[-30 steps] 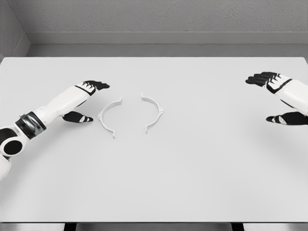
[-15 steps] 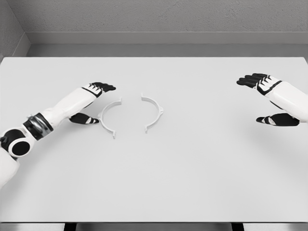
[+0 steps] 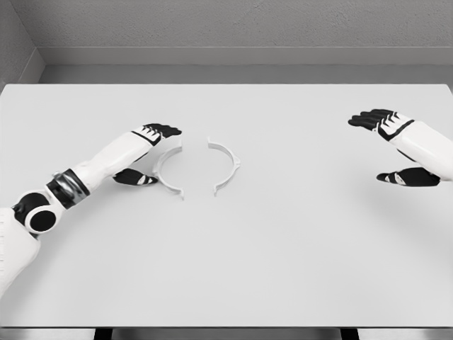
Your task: Assemble PVC drainage pipe clamps
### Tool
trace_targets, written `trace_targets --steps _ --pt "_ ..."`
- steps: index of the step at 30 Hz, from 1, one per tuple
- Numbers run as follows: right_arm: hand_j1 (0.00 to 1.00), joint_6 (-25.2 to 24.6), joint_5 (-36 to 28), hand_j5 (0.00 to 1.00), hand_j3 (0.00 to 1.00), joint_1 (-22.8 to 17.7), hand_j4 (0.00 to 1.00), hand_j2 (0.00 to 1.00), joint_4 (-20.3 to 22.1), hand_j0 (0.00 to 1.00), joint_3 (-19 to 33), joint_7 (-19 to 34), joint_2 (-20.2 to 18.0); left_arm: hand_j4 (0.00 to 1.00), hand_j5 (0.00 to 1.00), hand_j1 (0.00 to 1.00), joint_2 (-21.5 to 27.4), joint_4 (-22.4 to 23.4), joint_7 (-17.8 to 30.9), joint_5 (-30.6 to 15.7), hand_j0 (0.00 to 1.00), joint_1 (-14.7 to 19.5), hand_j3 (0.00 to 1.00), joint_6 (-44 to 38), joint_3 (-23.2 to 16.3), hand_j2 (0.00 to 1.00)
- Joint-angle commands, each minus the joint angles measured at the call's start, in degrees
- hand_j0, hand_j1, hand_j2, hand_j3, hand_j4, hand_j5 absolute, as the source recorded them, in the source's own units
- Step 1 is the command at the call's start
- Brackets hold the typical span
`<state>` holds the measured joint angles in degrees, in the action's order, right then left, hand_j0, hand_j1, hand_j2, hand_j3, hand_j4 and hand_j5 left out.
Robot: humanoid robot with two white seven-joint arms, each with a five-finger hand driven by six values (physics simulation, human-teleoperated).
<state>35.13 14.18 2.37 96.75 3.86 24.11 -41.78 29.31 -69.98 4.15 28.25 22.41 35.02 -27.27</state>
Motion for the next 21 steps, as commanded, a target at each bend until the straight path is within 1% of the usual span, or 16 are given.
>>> trace_targets --steps 1,13,21 --pt "1.0 -0.13 -0.47 1.0 1.0 -0.09 1.0 1.0 -0.07 1.0 0.01 -0.03 -0.06 1.0 1.0 1.0 -0.75 -0.16 -0.02 -0.39 1.0 0.0 1.0 -0.02 0.11 1.0" --pt "1.0 -0.13 -0.47 1.0 1.0 -0.09 1.0 1.0 -0.07 1.0 0.01 -0.03 -0.06 1.0 1.0 1.0 -1.54 -0.69 -0.11 -0.56 1.0 -0.18 1.0 -0.02 0.2 1.0" --pt "1.0 -0.13 -0.47 1.0 1.0 -0.09 1.0 1.0 -0.07 1.0 0.1 -0.03 -0.06 1.0 1.0 1.0 0.57 -0.42 -0.11 -1.18 1.0 0.26 1.0 -0.02 0.46 1.0"
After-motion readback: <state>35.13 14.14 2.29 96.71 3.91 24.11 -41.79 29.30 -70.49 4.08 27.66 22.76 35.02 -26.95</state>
